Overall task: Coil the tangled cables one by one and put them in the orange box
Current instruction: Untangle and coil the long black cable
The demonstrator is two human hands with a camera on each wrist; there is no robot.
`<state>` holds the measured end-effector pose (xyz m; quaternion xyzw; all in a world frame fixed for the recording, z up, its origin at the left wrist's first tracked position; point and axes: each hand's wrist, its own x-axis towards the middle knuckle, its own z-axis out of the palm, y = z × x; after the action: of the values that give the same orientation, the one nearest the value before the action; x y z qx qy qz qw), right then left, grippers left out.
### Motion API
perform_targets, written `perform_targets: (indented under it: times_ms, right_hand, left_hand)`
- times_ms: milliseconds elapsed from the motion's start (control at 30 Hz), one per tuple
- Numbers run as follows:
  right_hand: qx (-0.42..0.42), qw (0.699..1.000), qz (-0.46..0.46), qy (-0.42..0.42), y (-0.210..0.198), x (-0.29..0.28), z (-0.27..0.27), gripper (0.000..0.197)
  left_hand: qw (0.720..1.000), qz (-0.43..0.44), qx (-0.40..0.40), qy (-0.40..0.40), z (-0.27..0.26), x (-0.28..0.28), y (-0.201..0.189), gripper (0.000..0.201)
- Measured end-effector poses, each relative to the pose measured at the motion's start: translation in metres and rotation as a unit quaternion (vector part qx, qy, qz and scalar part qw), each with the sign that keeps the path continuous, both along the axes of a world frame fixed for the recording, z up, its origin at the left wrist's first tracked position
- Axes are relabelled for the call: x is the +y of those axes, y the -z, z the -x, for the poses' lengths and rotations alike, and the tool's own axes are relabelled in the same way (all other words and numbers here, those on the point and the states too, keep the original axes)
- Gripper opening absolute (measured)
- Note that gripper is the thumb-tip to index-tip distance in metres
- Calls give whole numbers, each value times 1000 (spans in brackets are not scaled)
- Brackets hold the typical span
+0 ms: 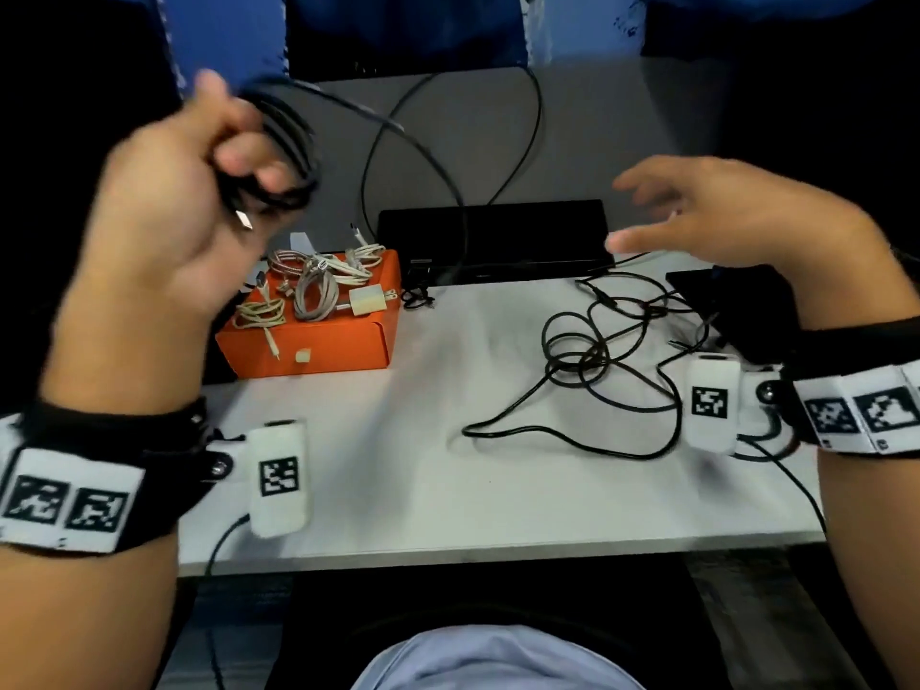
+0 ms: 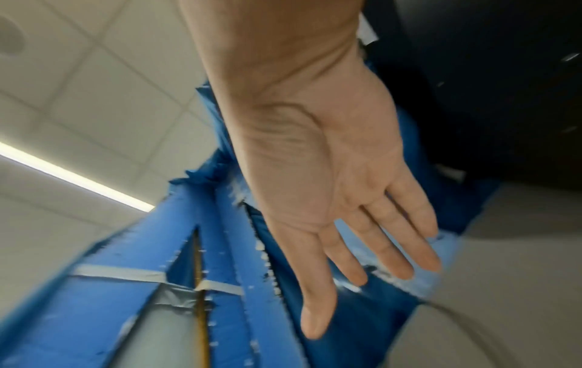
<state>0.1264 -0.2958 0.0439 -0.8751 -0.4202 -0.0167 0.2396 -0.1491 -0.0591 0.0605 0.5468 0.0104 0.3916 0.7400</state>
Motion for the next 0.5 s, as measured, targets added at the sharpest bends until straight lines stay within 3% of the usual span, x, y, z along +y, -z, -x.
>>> perform_targets:
  times_ms: [133, 200, 267, 367, 500]
  right_hand:
    - [-91, 980, -124, -125, -9, 19, 71, 62]
    - [-91, 968, -143, -185, 2, 37, 99, 60]
    - [-63, 965, -144, -210, 18, 54, 109, 58]
    - [4, 949, -221, -223, 33, 66, 108, 43]
    - [68, 922, -294, -243, 33, 67, 105, 41]
  left_hand:
    - [990, -63, 125, -14, -30, -41, 17, 31]
    - [983, -87, 159, 29, -40, -46, 26, 35]
    - [980, -79, 153, 96, -40, -55, 30, 38]
    - [975, -36, 136, 172, -41, -54, 34, 39]
    - [966, -47, 134, 217, -42, -50, 38, 37]
